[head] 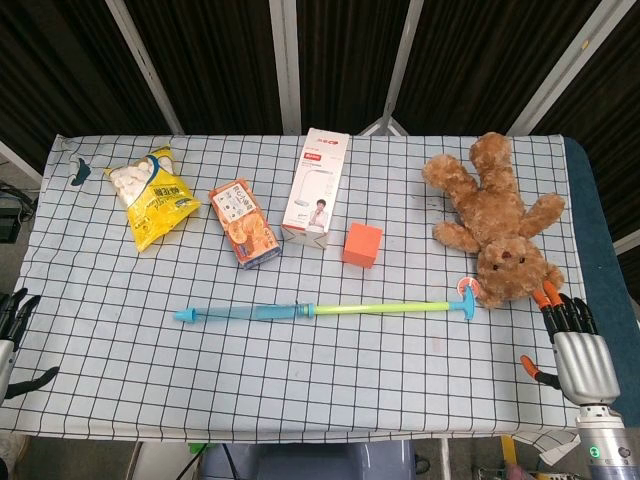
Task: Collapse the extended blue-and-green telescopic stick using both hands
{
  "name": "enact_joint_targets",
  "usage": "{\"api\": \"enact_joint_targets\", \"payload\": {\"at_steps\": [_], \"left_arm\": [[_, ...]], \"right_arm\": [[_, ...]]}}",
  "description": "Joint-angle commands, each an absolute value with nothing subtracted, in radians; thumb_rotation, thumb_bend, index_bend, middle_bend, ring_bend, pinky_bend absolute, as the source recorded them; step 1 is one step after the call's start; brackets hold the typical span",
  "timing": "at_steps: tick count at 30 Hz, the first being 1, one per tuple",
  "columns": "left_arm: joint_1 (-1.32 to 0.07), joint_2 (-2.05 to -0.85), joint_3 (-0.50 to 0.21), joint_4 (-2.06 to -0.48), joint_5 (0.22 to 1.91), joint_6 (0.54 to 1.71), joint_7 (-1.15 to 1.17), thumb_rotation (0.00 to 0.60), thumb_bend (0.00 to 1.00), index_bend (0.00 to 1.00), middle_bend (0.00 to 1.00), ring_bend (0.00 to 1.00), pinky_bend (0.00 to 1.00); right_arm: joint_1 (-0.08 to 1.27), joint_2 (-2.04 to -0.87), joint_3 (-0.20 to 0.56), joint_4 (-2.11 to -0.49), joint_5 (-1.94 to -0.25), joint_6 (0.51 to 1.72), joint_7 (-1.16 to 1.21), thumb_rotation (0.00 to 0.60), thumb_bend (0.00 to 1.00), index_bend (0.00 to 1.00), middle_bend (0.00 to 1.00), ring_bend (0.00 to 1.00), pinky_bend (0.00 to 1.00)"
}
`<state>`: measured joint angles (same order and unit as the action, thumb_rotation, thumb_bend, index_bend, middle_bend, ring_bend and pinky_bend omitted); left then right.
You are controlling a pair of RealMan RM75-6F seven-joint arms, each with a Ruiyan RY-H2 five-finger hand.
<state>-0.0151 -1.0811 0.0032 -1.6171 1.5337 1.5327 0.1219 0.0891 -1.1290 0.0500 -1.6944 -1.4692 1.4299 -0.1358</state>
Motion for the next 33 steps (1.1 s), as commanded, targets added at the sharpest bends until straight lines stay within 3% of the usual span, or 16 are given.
{"api": "enact_joint_targets", "payload": {"at_steps": [1,25,28,30,33], "left_arm": [[-0.015,-1.081,0.003,-1.616,1.534,1.533,0.122,0.6,0.17,0.0,0.0,0.0,0.0],[-0.012,-1.074,0.007,-1.632,1.538,1.533,0.116,0.6,0.17,0.0,0.0,0.0,0.0],[-0.014,-1.074,0.008,-1.63,1.536,1.527,0.115,0.6,0.17,0.0,0.0,0.0,0.0],[-0.015,-1.072,0.008,-1.63,1.533,1.522,0.113,0.6,0.17,0.0,0.0,0.0,0.0],[-0.016,-1.071,0.007,-1.632,1.531,1.52,0.109,0.6,0.17,0.0,0.0,0.0,0.0]], "right_arm": [[0.089,-1.13,0.05,-1.693,-1.473,1.432,-0.133,0.6,0.28,0.0,0.0,0.0,0.0],[0.096,-1.138,0.055,-1.69,-1.498,1.444,-0.109,0.6,0.28,0.0,0.0,0.0,0.0],[0.107,-1.146,0.061,-1.686,-1.529,1.454,-0.082,0.6,0.28,0.09,0.01,0.0,0.0],[0.118,-1.155,0.067,-1.686,-1.55,1.459,-0.064,0.6,0.28,0.19,0.06,0.0,0.0],[0.144,-1.171,0.077,-1.685,-1.569,1.443,-0.074,0.6,0.28,0.25,0.14,0.02,0.0]]}}
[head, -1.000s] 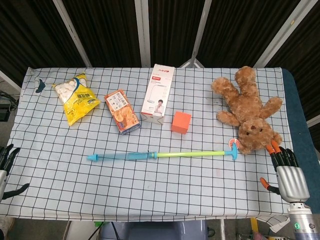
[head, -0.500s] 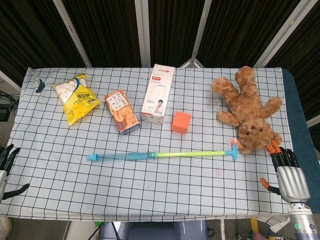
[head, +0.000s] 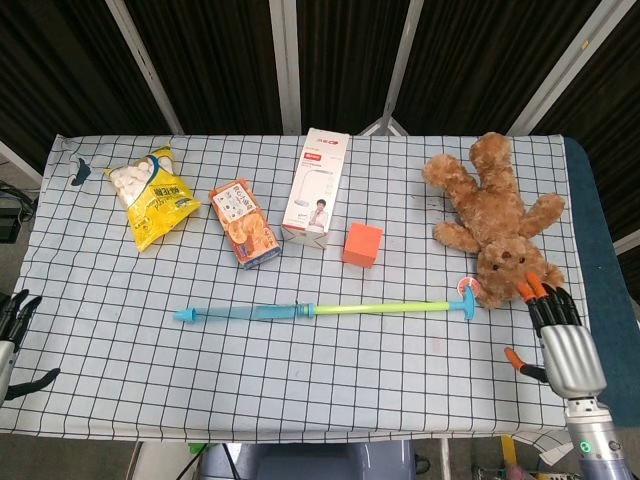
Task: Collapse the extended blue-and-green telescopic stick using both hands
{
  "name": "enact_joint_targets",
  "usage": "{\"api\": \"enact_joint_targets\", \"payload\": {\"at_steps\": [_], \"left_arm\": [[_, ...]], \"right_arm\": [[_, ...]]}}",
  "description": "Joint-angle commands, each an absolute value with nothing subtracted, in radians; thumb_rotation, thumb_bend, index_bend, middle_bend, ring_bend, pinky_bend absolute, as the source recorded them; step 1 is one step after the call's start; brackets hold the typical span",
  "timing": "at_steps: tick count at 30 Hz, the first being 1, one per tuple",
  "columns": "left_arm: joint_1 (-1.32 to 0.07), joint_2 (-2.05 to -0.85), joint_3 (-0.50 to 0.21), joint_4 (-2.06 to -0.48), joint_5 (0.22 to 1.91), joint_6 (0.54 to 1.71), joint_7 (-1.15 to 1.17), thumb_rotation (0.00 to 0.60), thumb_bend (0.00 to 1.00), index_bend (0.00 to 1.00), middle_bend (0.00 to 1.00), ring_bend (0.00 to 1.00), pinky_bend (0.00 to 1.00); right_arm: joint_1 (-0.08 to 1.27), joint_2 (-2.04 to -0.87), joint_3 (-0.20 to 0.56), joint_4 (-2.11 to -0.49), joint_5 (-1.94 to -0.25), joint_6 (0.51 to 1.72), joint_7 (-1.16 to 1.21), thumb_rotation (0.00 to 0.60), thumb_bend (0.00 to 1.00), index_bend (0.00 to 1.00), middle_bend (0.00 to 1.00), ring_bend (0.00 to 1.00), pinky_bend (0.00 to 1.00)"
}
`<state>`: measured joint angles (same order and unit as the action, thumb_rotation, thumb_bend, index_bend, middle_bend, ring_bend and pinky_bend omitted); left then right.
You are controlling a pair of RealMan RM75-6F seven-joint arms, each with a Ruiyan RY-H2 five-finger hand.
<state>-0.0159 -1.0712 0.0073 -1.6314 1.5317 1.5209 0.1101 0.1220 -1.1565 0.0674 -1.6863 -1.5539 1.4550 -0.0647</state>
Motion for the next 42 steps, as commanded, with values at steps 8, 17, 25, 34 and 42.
{"api": "enact_joint_targets", "payload": {"at_steps": [8,17,25,34,42], "left_arm": [[-0.018,-1.071,0.012,-1.633,1.547,1.522,0.113,0.6,0.17,0.0,0.0,0.0,0.0],[-0.02,-1.064,0.015,-1.639,1.555,1.521,0.086,0.6,0.17,0.0,0.0,0.0,0.0],[-0.022,-1.063,0.017,-1.639,1.559,1.516,0.08,0.6,0.17,0.0,0.0,0.0,0.0],[-0.026,-1.063,0.018,-1.64,1.557,1.507,0.08,0.6,0.17,0.0,0.0,0.0,0.0],[-0.029,-1.066,0.017,-1.639,1.556,1.505,0.085,0.6,0.17,0.0,0.0,0.0,0.0]], "right_arm": [[0.244,-1.247,0.125,-1.701,-1.49,1.303,-0.201,0.6,0.27,0.35,0.19,0.09,0.0],[0.33,-1.373,0.164,-1.618,-1.366,1.194,-0.358,0.6,0.28,0.35,0.19,0.09,0.0],[0.376,-1.45,0.174,-1.527,-1.29,1.143,-0.438,0.6,0.28,0.35,0.19,0.09,0.0],[0.408,-1.498,0.17,-1.445,-1.244,1.111,-0.478,0.6,0.28,0.39,0.21,0.09,0.0],[0.433,-1.536,0.164,-1.378,-1.238,1.091,-0.468,0.6,0.27,0.44,0.23,0.11,0.0]]}}
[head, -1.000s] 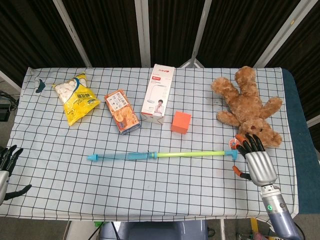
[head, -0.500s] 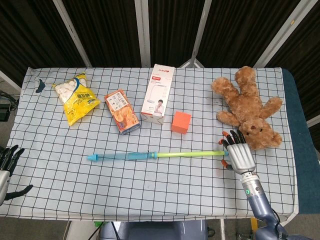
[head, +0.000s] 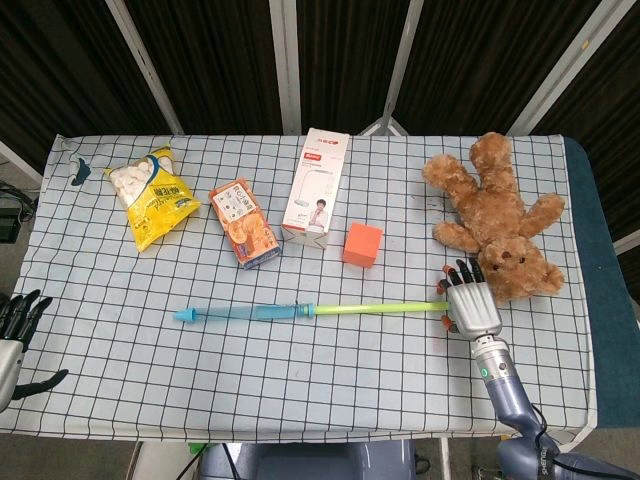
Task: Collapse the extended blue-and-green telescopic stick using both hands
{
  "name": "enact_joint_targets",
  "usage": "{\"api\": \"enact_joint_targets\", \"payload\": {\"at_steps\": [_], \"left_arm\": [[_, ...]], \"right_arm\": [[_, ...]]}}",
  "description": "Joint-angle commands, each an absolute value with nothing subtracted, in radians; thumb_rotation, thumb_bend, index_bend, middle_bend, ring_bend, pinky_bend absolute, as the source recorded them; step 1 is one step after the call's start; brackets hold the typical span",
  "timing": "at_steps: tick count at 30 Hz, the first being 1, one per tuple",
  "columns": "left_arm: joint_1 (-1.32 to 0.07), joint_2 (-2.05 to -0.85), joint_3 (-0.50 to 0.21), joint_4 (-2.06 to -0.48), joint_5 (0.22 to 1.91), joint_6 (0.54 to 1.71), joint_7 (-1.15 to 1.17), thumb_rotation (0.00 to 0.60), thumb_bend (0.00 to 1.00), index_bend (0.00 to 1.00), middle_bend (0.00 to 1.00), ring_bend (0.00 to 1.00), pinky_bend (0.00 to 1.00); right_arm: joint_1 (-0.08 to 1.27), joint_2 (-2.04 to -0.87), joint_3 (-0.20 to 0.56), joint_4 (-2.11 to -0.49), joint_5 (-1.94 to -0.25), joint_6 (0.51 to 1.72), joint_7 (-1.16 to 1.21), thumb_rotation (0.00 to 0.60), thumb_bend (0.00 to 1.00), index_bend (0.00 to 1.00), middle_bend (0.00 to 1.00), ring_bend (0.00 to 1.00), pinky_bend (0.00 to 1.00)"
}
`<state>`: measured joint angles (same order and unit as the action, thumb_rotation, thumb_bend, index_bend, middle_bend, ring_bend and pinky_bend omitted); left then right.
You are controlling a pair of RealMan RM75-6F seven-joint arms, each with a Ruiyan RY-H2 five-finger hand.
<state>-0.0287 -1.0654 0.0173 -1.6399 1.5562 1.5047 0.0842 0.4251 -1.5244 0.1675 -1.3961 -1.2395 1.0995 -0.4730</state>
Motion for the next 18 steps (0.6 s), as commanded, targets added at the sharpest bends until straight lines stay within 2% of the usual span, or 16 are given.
{"api": "enact_joint_targets", "payload": {"at_steps": [1,18], "left_arm": [[-0.029,-1.066,0.017,-1.639,1.556,1.505,0.085,0.6,0.17,0.0,0.0,0.0,0.0],[-0.027,-1.07,0.015,-1.635,1.555,1.511,0.096,0.6,0.17,0.0,0.0,0.0,0.0]], "right_arm": [[0.435,-1.54,0.163,-1.371,-1.236,1.088,-0.466,0.6,0.28,0.44,0.23,0.11,0.0],[0.465,-1.579,0.145,-1.284,-1.23,1.063,-0.454,0.6,0.28,0.51,0.23,0.11,0.0]]}}
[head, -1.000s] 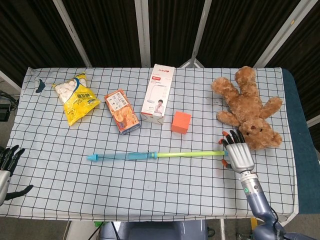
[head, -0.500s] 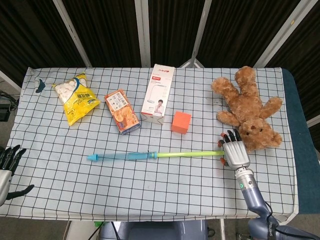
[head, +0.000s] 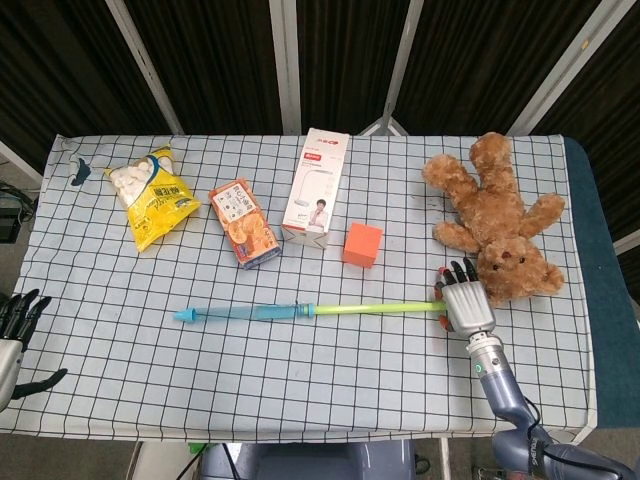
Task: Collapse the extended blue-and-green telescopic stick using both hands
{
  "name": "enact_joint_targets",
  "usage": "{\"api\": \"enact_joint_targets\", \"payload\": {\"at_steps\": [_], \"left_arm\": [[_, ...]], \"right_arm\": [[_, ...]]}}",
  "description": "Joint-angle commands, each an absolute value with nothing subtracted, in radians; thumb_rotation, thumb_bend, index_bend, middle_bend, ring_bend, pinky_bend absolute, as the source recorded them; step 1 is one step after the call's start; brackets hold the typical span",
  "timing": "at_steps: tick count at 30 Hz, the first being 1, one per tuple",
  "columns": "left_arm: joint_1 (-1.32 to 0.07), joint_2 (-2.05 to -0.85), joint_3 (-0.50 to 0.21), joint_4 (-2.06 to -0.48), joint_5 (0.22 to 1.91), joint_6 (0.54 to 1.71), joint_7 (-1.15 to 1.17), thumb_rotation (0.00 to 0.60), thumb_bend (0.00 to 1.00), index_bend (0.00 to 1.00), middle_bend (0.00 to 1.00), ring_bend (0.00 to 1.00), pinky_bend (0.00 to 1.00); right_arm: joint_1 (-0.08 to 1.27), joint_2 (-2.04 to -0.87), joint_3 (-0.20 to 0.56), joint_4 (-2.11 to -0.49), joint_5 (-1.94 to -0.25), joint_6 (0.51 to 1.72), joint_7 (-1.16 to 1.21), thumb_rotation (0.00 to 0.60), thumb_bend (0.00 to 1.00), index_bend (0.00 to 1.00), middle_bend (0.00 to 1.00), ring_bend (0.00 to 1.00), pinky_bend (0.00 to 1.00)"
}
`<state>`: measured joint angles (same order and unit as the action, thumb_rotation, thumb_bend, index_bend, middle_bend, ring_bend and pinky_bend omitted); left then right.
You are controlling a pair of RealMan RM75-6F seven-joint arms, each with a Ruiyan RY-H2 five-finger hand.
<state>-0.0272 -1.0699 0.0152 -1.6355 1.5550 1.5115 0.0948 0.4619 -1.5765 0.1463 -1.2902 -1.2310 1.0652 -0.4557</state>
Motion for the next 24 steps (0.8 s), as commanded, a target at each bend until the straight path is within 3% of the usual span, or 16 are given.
{"api": "enact_joint_targets", "payload": {"at_steps": [1,8,24], "left_arm": [[-0.027,-1.071,0.015,-1.635,1.555,1.511,0.097,0.6,0.17,0.0,0.0,0.0,0.0],[-0.027,-1.073,0.015,-1.637,1.555,1.513,0.103,0.6,0.17,0.0,0.0,0.0,0.0],[-0.026,-1.073,0.016,-1.639,1.562,1.518,0.102,0.6,0.17,0.0,0.0,0.0,0.0]], "right_arm": [[0.466,-1.58,0.145,-1.281,-1.228,1.062,-0.454,0.6,0.28,0.51,0.23,0.11,0.0],[0.472,-1.583,0.145,-1.258,-1.21,1.053,-0.459,0.6,0.27,0.51,0.23,0.11,0.0],[0.473,-1.577,0.131,-1.274,-1.197,1.063,-0.487,0.6,0.4,0.59,0.24,0.11,0.0]]}}
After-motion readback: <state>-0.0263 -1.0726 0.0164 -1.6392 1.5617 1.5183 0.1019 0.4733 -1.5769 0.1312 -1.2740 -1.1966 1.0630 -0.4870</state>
